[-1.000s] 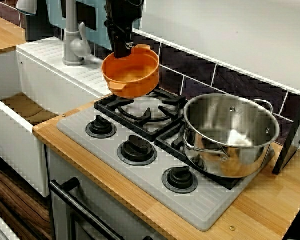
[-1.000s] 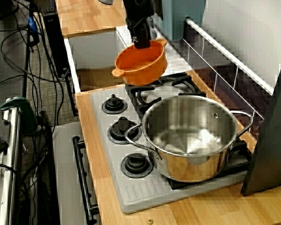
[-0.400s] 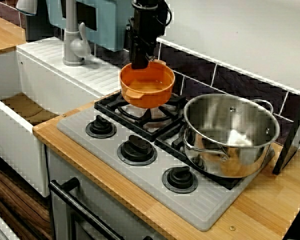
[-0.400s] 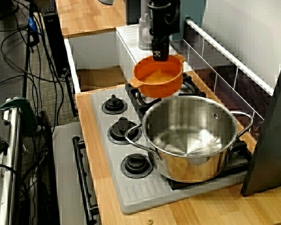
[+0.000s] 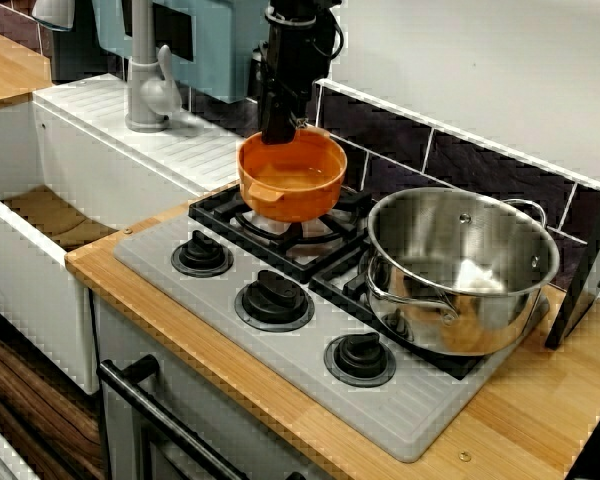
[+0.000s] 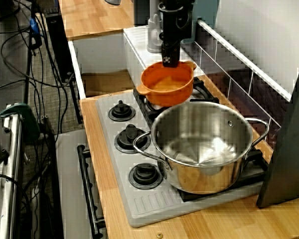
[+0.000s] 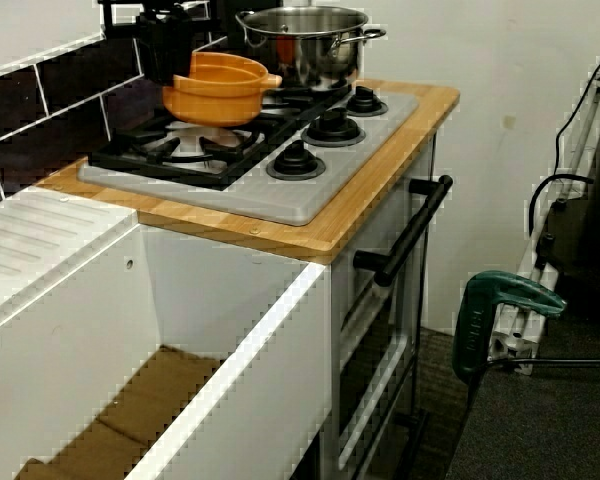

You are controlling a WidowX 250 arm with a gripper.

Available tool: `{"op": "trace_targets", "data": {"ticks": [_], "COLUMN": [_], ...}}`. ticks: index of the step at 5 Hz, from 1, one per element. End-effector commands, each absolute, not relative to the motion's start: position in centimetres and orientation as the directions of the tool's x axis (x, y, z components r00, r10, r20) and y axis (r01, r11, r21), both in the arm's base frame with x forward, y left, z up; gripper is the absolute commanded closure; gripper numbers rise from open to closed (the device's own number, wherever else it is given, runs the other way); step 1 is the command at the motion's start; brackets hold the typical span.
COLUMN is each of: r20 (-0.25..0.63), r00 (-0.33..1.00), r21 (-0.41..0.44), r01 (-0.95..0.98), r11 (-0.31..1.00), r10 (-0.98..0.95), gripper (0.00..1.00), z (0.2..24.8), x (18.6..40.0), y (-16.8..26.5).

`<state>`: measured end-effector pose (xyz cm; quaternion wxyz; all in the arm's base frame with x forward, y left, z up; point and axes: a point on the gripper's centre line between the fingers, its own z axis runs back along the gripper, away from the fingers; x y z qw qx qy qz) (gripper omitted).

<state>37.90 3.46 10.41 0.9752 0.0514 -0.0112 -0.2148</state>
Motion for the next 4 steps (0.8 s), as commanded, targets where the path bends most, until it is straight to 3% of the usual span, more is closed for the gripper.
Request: {"op": "trace_targets", "data": {"ticks": [1,4], "r20": [0.035,0.071], "r00": [0.908,0.890], "r21": [0.129,0.134], "r01": [0.410,0.438], "r11": [0.903,0.889], "r10": [-0.417,-0.450], "gripper": [0.00,0.00], "z": [12.77,13.65], "x": [37.82,36.99], "y": [3.41,3.07]}}
